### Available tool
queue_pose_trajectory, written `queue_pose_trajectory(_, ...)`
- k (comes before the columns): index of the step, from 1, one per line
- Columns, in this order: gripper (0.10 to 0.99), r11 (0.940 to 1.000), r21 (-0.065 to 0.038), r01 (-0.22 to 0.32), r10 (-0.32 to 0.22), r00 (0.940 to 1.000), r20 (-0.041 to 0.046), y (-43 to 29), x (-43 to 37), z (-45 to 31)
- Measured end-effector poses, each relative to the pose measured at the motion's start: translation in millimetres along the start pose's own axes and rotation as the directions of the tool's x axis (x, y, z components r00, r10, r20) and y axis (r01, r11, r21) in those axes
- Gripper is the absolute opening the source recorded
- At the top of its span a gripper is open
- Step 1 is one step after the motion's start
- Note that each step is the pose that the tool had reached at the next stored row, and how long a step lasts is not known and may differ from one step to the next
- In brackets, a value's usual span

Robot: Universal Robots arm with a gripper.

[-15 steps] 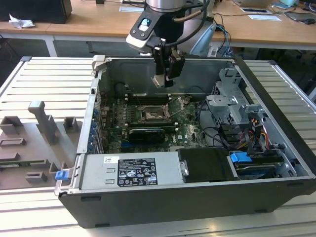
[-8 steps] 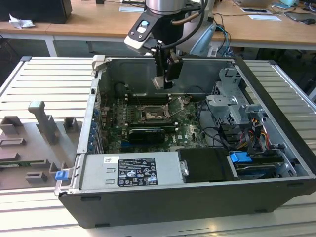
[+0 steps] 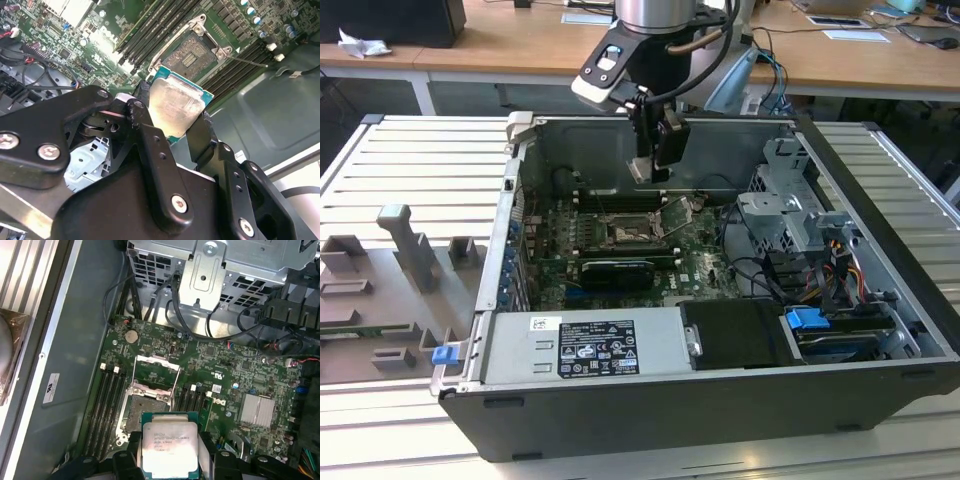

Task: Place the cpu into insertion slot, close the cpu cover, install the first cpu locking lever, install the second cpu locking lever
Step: 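Place the cpu into insertion slot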

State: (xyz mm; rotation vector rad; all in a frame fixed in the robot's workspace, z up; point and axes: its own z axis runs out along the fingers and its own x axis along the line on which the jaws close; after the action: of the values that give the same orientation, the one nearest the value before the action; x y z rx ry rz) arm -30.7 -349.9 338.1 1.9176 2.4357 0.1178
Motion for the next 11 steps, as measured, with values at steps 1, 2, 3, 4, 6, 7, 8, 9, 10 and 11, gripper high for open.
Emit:
queue_pose_trajectory(1, 0.537, 1.0000, 0.000, -0.001, 0.001, 1.0000, 0.0001, 0.0, 0.0, 0.4)
queue_pose_trajectory(2, 0.537, 1.0000, 0.000, -0.002, 0.002, 1.0000, 0.0002, -0.1, 0.0, 0.7)
queue_pose_trajectory(3, 0.537, 1.0000, 0.000, -0.004, 0.004, 1.0000, 0.0002, -0.1, 0.0, 1.0)
queue_pose_trajectory(4, 0.537, 1.0000, 0.000, -0.009, 0.009, 1.0000, 0.0008, -0.1, 0.0, 1.6)
queue_pose_trajectory(6, 0.537, 0.9996, 0.000, -0.027, 0.027, 0.9996, 0.0025, -0.2, 0.0, 2.5)
queue_pose_trajectory(7, 0.537, 0.9988, -0.001, -0.049, 0.049, 0.9988, 0.0043, -0.3, 0.0, 3.4)
queue_pose_trajectory(8, 0.537, 0.9981, -0.001, -0.062, 0.062, 0.9981, 0.0054, -0.3, -0.1, 3.9)
queue_pose_trajectory(9, 0.537, 0.9974, -0.001, -0.073, 0.073, 0.9973, 0.0063, -0.4, -0.1, 4.4)
queue_pose_trajectory(10, 0.537, 0.9964, -0.002, -0.085, 0.085, 0.9963, 0.0073, -0.4, -0.1, 5.1)
queue_pose_trajectory(11, 0.537, 0.9959, -0.001, -0.090, 0.090, 0.9959, 0.0076, -0.4, -0.1, 5.5)
